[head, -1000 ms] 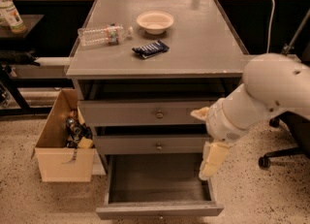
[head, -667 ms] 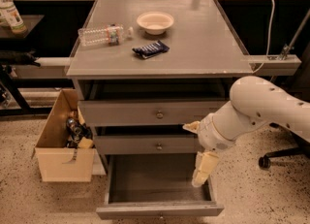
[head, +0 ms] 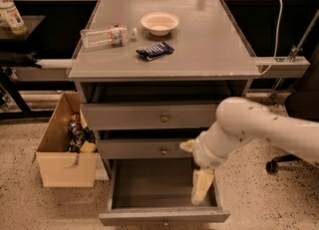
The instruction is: Close bottom drawer
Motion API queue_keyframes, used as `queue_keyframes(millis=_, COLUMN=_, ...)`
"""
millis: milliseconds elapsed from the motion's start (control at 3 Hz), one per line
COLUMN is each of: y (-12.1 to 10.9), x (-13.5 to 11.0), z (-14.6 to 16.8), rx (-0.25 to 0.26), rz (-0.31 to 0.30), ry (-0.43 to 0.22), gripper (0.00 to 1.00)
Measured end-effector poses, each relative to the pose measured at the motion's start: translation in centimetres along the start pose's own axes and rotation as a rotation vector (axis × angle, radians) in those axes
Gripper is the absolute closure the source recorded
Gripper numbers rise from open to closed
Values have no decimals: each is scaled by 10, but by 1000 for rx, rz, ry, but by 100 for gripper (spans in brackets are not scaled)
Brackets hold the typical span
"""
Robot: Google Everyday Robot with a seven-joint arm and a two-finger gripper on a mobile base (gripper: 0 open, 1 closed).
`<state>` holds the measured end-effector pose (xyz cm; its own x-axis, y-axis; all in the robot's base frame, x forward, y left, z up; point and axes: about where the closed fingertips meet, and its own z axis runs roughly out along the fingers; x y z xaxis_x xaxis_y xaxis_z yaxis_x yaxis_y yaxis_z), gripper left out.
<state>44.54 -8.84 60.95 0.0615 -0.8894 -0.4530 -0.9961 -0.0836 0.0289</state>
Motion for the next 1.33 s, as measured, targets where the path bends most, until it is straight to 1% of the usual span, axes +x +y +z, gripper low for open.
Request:
queue_keyframes(millis=333, y=5, x=16, z=57, rx=-55, rz=-38, ry=37, gripper=0)
queue_keyframes(millis=667, y=15, x=36, z=122, rx=-110, rz=-61, ry=56, gripper=0)
queue_keyframes(millis=1000, y=28, x=60, z=178, rx=-124, rz=-20, ry=43, gripper=0)
queue_keyframes(millis=1333, y=36, x=87, z=240, rx=-87, rz=81, ry=-3, gripper=0)
